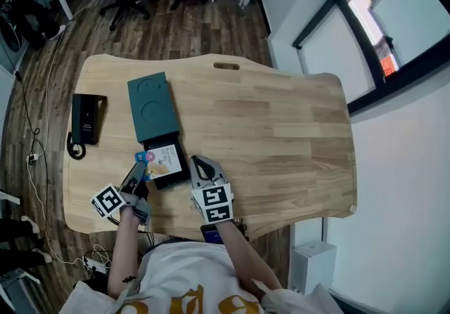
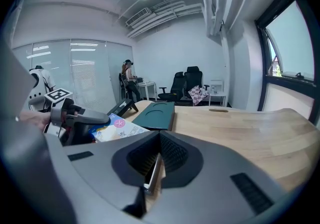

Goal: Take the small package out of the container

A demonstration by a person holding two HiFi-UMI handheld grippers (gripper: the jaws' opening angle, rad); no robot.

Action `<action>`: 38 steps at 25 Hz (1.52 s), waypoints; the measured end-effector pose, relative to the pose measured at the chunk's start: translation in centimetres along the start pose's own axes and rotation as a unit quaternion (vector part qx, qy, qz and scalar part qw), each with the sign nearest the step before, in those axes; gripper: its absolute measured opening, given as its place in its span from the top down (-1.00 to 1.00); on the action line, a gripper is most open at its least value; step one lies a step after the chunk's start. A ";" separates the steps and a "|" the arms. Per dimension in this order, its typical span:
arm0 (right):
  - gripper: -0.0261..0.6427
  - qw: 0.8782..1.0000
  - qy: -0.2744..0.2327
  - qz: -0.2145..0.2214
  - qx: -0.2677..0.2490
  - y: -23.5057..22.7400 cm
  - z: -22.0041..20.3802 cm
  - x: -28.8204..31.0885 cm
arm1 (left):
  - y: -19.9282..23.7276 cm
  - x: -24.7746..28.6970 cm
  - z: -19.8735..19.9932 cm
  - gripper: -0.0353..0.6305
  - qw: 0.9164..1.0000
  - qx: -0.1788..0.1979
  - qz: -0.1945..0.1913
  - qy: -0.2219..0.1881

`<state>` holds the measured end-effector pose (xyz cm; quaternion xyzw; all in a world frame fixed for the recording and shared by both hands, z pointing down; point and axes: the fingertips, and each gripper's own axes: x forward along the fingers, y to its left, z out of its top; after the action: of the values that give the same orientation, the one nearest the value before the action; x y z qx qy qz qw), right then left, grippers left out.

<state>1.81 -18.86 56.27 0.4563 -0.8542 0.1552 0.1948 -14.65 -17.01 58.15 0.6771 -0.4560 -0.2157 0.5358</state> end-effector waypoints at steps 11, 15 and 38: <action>0.91 0.998 -0.050 -0.013 -0.027 1.6 1.8 -2.9 | -3.7 -1.7 -0.5 0.61 0.999 -0.001 -0.043 -0.005; 0.91 0.998 -0.054 -0.016 -0.025 2.0 1.7 -4.2 | -5.0 -2.2 -1.1 0.61 0.998 0.003 -0.056 -0.004; 0.91 0.993 -0.118 -0.021 -0.008 1.4 4.1 -9.2 | -11.5 -3.9 -3.0 0.61 0.987 -0.033 -0.159 -0.006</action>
<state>4.50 -13.35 48.20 0.4878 -0.8626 0.0898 0.0997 -9.76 -11.95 47.74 0.7213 -0.3387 -0.3172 0.5142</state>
